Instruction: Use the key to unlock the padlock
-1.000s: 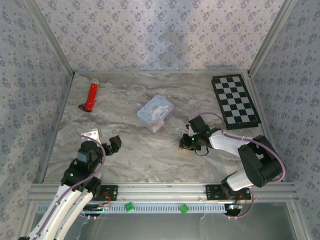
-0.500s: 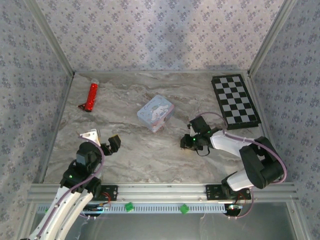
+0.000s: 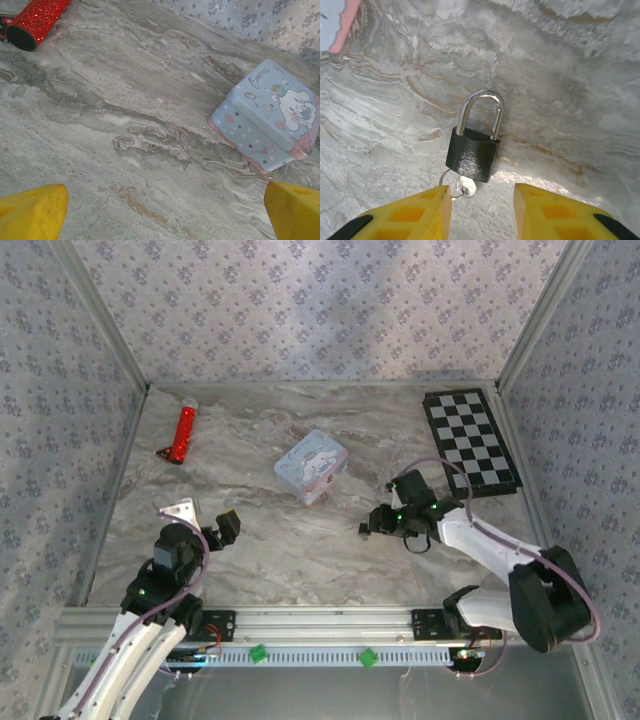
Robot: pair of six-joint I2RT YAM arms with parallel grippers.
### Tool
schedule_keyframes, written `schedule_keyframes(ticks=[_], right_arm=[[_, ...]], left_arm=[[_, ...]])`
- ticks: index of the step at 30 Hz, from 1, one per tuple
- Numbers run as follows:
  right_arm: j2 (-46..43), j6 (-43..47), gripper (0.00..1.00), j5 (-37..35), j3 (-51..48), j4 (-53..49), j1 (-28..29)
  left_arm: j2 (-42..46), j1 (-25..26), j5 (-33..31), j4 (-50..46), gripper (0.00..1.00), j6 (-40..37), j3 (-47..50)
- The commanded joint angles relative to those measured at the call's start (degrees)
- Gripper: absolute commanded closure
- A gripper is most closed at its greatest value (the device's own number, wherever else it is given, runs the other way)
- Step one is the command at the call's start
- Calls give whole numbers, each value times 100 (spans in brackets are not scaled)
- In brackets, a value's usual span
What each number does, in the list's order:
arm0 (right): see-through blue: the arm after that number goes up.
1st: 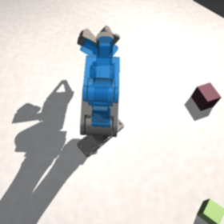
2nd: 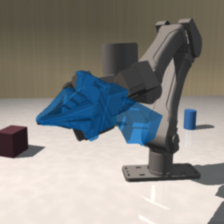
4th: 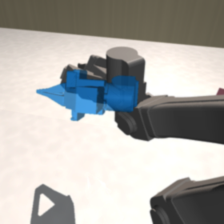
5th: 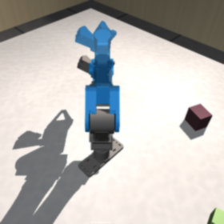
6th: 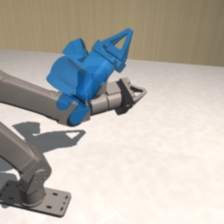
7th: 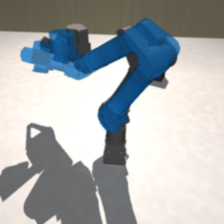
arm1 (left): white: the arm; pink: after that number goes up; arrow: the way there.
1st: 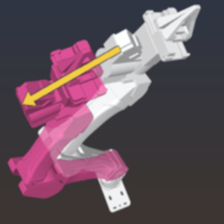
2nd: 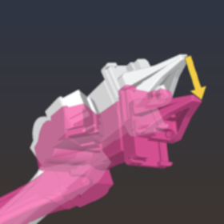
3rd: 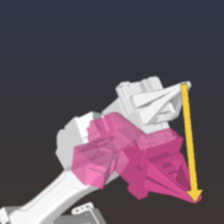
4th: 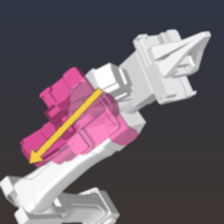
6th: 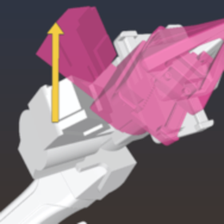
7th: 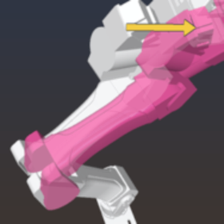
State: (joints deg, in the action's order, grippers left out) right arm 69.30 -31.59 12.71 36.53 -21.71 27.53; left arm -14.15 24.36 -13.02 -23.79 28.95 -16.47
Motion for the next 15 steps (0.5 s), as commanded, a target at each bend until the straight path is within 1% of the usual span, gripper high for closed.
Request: schedule_keyframes(ticks=[1,4,8,10,13,15], right_arm=[[-568,308,59,-262,369,-484,-154],[-1110,316,57,-620,471,-500,-295],[-1744,332,57,-1182,550,-200,-558],[-1945,511,57,-1471,600,18,-628],[-2118,757,54,-1964,635,362,-727],[-2218,899,53,-2512,649,481,-789]], left_arm=[[-136,-37,-291,-135,0,-76,-309],[-421,-41,-790,-125,0,279,-477],[-846,-29,-1028,482,0,361,-613],[-1033,-26,-1253,789,0,185,-753],[-1375,-11,-1865,1149,0,-59,-1071],[-1643,-17,-2287,1379,0,-236,-1270]])
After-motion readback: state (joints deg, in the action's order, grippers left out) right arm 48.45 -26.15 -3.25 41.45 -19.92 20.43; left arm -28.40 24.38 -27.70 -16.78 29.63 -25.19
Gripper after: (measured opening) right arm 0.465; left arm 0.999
